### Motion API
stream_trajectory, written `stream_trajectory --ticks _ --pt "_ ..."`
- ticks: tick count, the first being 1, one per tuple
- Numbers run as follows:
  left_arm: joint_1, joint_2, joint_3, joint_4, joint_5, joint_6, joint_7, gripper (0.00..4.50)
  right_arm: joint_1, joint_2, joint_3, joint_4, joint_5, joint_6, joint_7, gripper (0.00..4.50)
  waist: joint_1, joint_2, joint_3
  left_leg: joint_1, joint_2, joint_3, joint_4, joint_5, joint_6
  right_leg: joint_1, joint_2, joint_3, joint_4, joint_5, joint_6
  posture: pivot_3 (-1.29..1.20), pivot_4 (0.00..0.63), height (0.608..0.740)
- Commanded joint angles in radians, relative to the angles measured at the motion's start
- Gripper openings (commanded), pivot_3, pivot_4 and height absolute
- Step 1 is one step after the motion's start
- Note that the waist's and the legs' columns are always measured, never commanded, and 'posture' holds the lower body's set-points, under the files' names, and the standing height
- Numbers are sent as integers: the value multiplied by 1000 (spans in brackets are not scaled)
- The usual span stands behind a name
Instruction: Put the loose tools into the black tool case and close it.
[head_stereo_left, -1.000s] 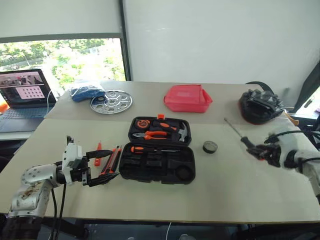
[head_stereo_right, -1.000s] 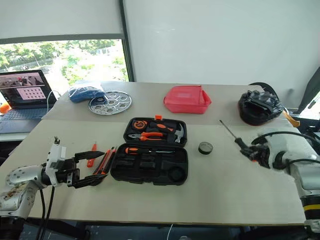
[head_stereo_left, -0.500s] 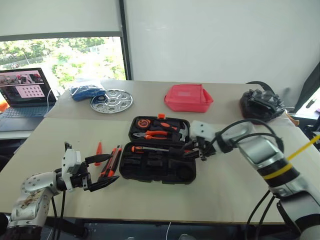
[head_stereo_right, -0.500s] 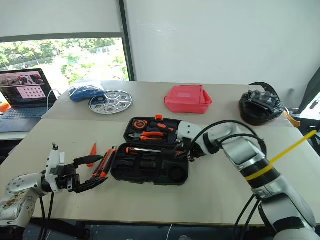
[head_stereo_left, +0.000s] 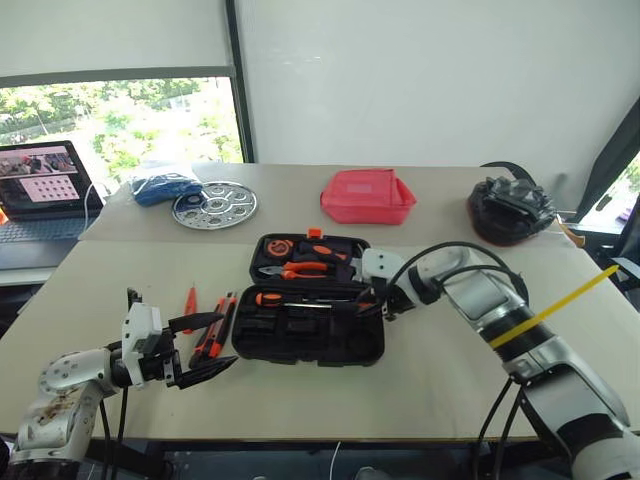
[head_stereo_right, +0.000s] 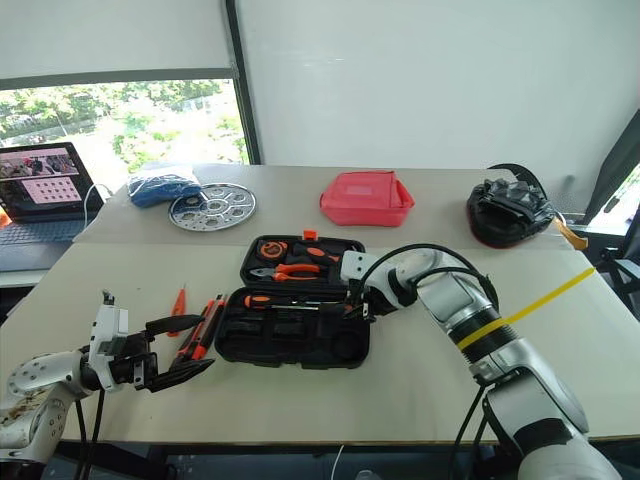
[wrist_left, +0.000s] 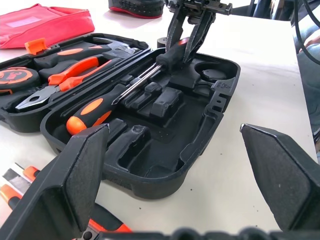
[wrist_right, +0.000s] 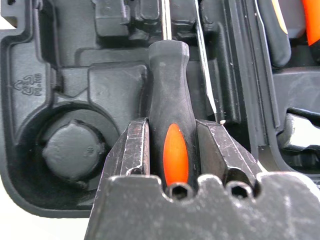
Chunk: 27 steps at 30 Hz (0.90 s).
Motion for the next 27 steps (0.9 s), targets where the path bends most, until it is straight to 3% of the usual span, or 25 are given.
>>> stream_trajectory --ticks 1,8,27 --pt "-3 15 19 -27 -10 -1 3 4500 -27 28 15 22 -30 0 9 1024 -1 0 0 0 0 0 0 0 0 0 0 0 0 0 0 0 150 740" --pt "-11 12 9 -21 -4 -5 7 4500 -66 75 14 23 -58 7 35 1024 -8 0 0 0 0 0 -1 0 0 -2 0 0 1 0 -1 0 150 740" --pt "-30 16 10 3 6 -13 6 4500 -42 59 31 35 -99 70 64 1024 4 1 0 -4 0 -1 -1 0 0 -3 -2 -3 0 0 0 0 150 740"
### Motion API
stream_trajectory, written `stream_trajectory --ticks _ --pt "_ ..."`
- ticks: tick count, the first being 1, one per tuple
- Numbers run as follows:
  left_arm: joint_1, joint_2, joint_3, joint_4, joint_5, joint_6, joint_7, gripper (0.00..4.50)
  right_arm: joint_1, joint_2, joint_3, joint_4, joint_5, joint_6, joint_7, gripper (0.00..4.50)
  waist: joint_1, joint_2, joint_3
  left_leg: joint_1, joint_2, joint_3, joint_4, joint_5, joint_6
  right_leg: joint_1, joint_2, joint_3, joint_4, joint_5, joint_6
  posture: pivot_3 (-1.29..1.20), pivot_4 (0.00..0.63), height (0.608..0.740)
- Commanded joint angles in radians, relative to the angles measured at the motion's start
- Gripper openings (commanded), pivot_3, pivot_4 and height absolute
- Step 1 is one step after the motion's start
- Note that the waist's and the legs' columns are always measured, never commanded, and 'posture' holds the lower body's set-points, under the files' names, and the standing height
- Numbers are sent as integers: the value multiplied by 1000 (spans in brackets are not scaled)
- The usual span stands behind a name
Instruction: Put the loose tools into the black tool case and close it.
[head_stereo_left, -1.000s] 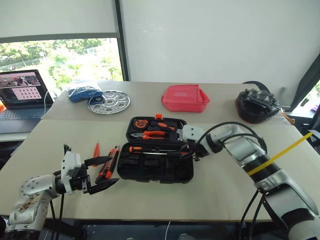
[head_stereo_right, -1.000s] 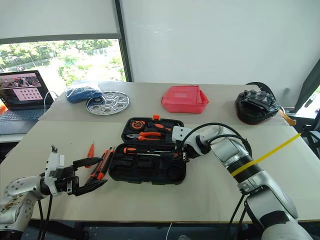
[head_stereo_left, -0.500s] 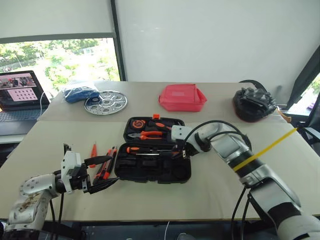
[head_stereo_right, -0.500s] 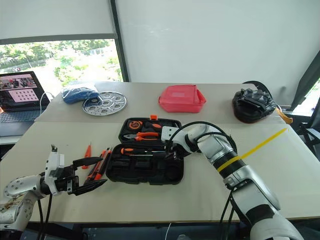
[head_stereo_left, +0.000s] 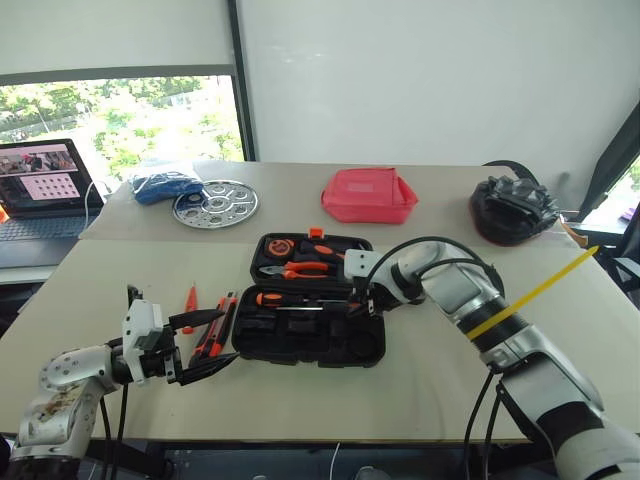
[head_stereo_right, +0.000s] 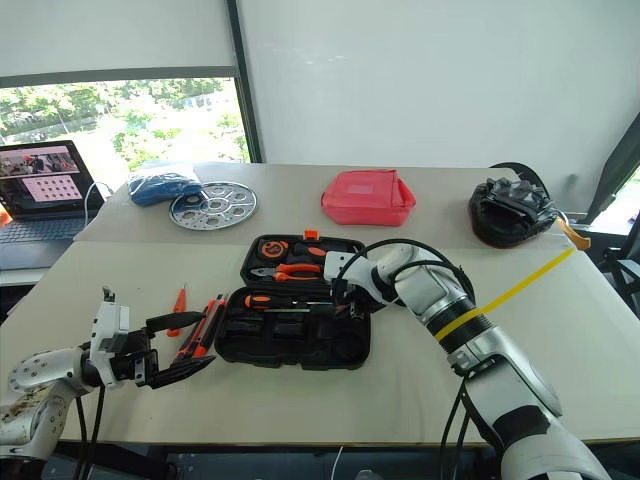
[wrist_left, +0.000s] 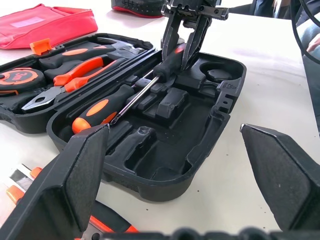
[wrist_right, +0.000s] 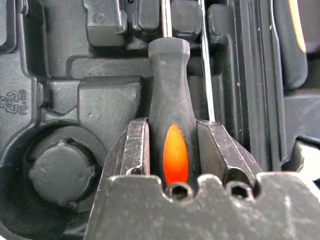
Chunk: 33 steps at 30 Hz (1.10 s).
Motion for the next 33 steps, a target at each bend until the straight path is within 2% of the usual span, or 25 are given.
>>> stream_trajectory --ticks 1,2,4,9,15,17,18,24,26,33 --pt "-13 14 15 0 2 -13 0 4500 13 -4 -10 8 -3 -4 5 1024 0 0 0 0 0 0 0 0 0 0 0 0 0 0 0 0 150 740" --pt "-14 14 15 0 3 -13 0 4500 15 0 -15 11 1 -5 2 1024 0 0 0 0 0 0 0 0 0 0 0 0 0 0 0 0 150 740" --pt "-15 14 17 0 4 -13 2 4500 16 11 -35 20 16 -29 -11 2027 0 0 0 0 0 0 0 0 0 0 0 0 0 0 0 0 150 740" --pt "-12 17 23 0 6 -11 4 4500 -13 -1 -116 -29 112 -35 74 3445 -2 0 0 0 0 0 0 0 0 0 0 0 0 0 0 0 150 740" --pt "-14 23 26 13 8 -11 2 4500 -45 -42 -148 -103 190 32 170 3445 1 1 1 0 0 0 0 0 0 0 0 0 0 0 0 0 150 740" --pt "-20 22 22 17 9 -12 4 4500 -47 -11 -152 -80 185 16 125 2887 1 1 1 0 0 0 0 0 0 0 0 -1 0 0 0 0 150 740" --pt "-24 21 19 19 10 -12 5 4500 -45 6 -148 -60 172 -8 96 2754 0 1 1 0 0 0 0 0 0 0 0 -1 0 0 0 0 150 740" --pt "-27 17 15 16 13 -12 10 4500 -19 60 -107 33 108 -109 14 597 0 1 1 0 0 0 0 0 0 0 0 -1 0 0 0 0 150 740" --pt "-25 18 17 16 14 -12 11 4500 -19 70 -104 55 98 -123 3 19 1 1 1 0 0 0 0 0 0 0 0 -2 0 0 0 0 150 740" --pt "-10 21 27 0 13 -10 24 4500 -19 92 -71 109 63 -147 -4 19 1 1 1 0 0 0 0 0 0 0 -1 -2 0 0 0 0 150 740"
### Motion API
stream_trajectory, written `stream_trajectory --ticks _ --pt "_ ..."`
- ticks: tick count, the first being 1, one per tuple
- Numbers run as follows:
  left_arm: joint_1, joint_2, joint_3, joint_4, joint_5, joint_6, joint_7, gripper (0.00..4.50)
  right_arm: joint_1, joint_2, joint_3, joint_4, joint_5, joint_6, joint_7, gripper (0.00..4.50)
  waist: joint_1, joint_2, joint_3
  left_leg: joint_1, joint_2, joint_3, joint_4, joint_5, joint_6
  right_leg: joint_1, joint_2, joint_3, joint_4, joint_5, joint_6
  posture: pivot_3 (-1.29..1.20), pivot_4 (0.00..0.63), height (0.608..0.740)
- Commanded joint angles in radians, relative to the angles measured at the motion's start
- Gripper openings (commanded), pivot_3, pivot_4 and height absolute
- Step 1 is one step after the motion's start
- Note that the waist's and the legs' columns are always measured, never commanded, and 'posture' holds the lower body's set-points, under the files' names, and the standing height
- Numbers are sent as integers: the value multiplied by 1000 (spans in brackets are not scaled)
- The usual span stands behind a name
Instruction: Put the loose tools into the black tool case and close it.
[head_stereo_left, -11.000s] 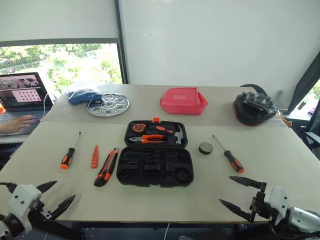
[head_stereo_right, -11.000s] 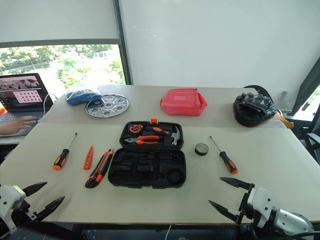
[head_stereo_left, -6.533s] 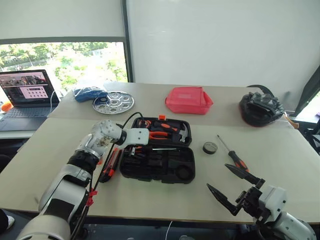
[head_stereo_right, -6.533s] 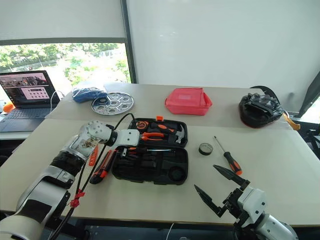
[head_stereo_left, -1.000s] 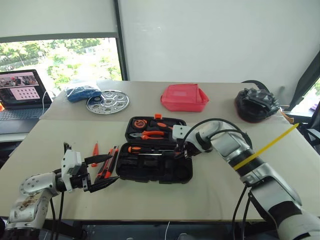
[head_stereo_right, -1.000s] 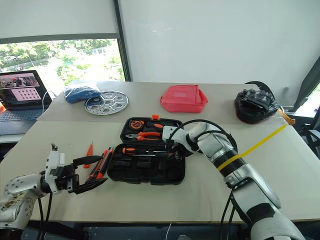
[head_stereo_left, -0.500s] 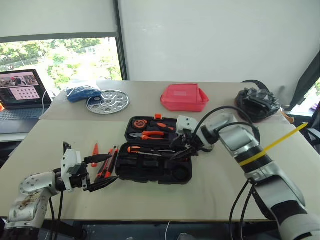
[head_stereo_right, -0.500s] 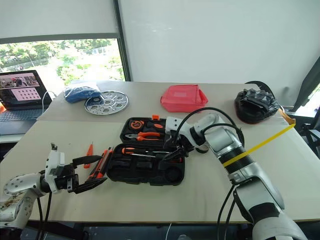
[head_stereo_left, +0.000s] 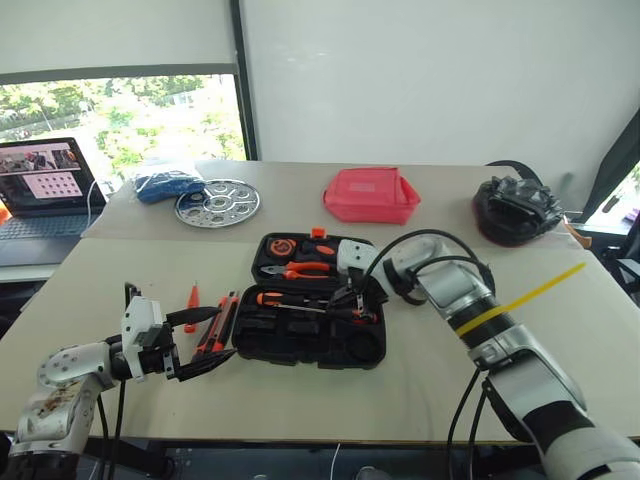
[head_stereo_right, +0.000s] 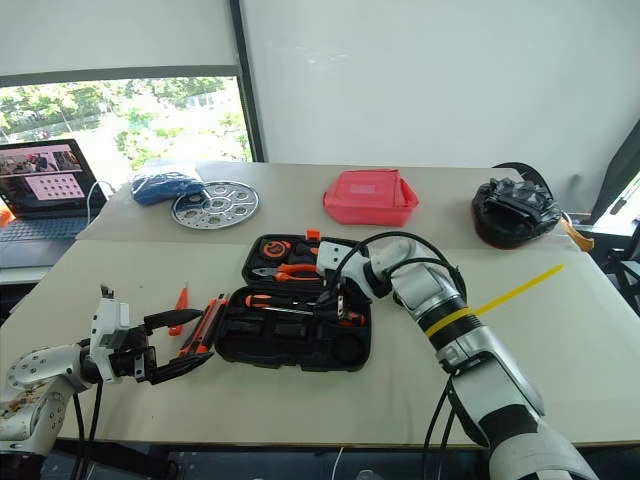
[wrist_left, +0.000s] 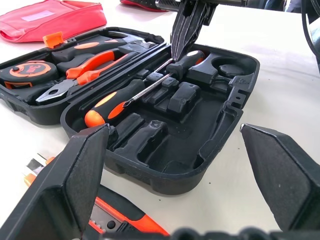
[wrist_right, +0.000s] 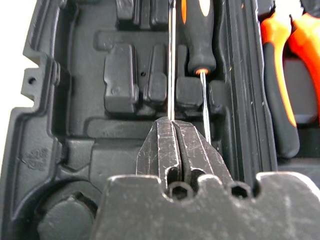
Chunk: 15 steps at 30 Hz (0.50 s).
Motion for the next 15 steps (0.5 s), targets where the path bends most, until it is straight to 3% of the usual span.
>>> stream_trajectory --ticks 1,11,15 --pt "3 13 28 -28 -4 -10 13 4500 -5 18 10 9 -21 -22 -3 19 -2 0 0 0 0 0 0 0 0 0 0 0 0 0 0 0 150 740" --pt "22 21 39 -48 -6 -2 36 4500 24 69 40 31 -68 -1 -28 19 -9 0 0 5 2 0 0 0 0 4 1 -1 1 1 -1 0 150 740" --pt "37 25 42 -59 -5 5 44 4500 34 83 -36 5 -22 -12 -51 19 -20 0 0 9 3 1 -1 0 0 6 1 -2 1 2 -3 0 150 740"
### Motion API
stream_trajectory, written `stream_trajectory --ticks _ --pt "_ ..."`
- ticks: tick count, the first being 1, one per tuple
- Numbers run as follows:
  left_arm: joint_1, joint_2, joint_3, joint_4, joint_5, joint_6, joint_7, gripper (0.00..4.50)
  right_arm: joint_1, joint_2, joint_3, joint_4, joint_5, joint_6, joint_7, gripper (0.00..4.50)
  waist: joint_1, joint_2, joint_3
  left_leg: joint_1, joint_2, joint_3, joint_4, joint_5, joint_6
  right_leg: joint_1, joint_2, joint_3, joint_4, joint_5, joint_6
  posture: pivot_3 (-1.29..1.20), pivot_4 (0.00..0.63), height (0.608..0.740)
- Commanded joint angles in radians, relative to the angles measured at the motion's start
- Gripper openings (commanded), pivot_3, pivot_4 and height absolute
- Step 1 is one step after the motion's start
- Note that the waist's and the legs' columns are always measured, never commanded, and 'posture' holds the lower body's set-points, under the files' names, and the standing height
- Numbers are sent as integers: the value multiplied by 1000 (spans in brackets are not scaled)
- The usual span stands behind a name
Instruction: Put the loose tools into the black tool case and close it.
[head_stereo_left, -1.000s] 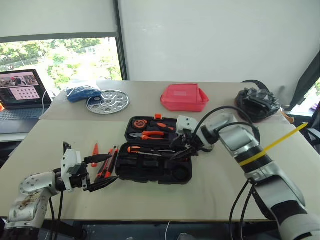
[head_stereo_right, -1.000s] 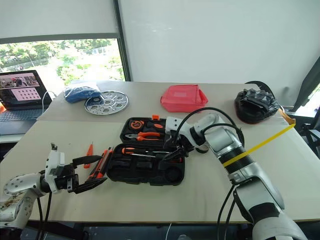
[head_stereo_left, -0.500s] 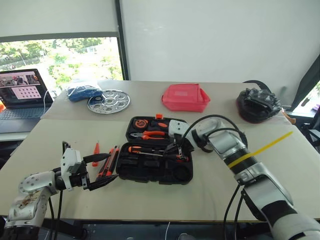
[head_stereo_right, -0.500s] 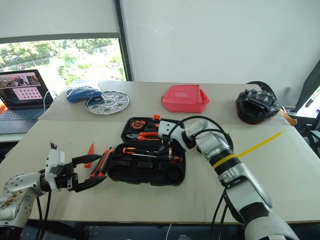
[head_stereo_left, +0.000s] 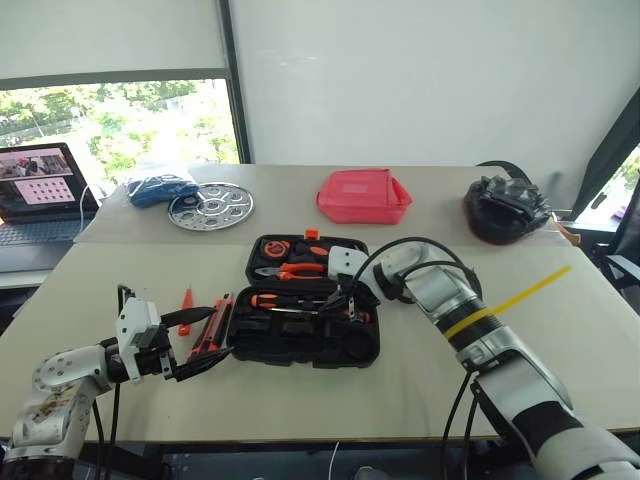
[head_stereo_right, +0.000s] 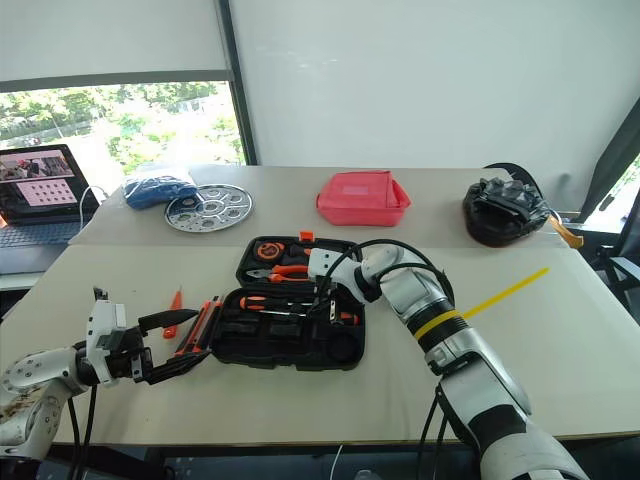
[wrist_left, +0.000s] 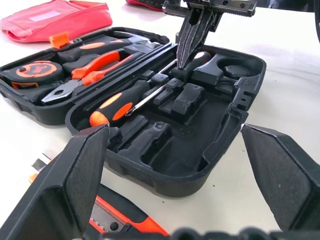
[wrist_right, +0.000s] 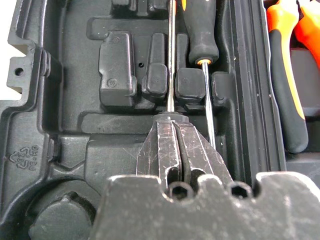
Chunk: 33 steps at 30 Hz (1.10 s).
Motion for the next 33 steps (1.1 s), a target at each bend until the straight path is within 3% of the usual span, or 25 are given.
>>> stream_trajectory --ticks 1,4,5,6,10,17,25,33 --pt "21 21 33 -34 -7 5 9 4500 37 18 -87 -41 75 -33 -27 19 -5 0 0 0 0 0 0 0 0 0 0 0 0 0 0 0 150 740" --pt "55 34 74 -23 -11 -5 16 4500 119 -45 -216 -195 203 -82 31 19 -4 0 0 -1 0 -1 -2 0 0 -2 0 -1 0 0 0 0 150 740" --pt "64 36 83 -21 -11 -8 19 4500 143 -62 -236 -231 227 -89 42 593 -4 0 0 -3 0 -2 -2 0 0 -3 0 -1 0 0 0 0 150 740" --pt "81 40 106 -13 -13 -10 26 4500 196 -82 -281 -287 273 -124 53 712 -2 0 1 -5 1 -3 -2 0 0 -4 0 -2 -1 0 0 0 150 740" --pt "169 51 229 31 -28 2 58 4500 436 -138 -477 -483 451 -188 61 2079 15 0 0 -8 2 -10 -2 -1 -1 -4 -3 -9 -2 0 0 0 150 740" --pt "347 31 444 117 -18 -5 171 4500 805 -158 -705 -552 595 -413 76 4456 19 1 1 -5 5 -6 -2 -2 -1 -2 -3 -12 -6 0 -1 0 150 740" --pt "465 -3 507 93 -57 57 226 4500 957 -156 -760 -556 608 -572 47 4456 19 0 1 4 8 6 -1 -1 -2 3 1 -12 -4 -2 -3 0 150 740" --pt "357 74 400 -173 -123 375 367 4500 908 -164 -709 -675 658 -522 -27 4456 30 -1 1 5 9 6 -1 0 -3 2 2 -12 -1 -1 -6 0 150 740"
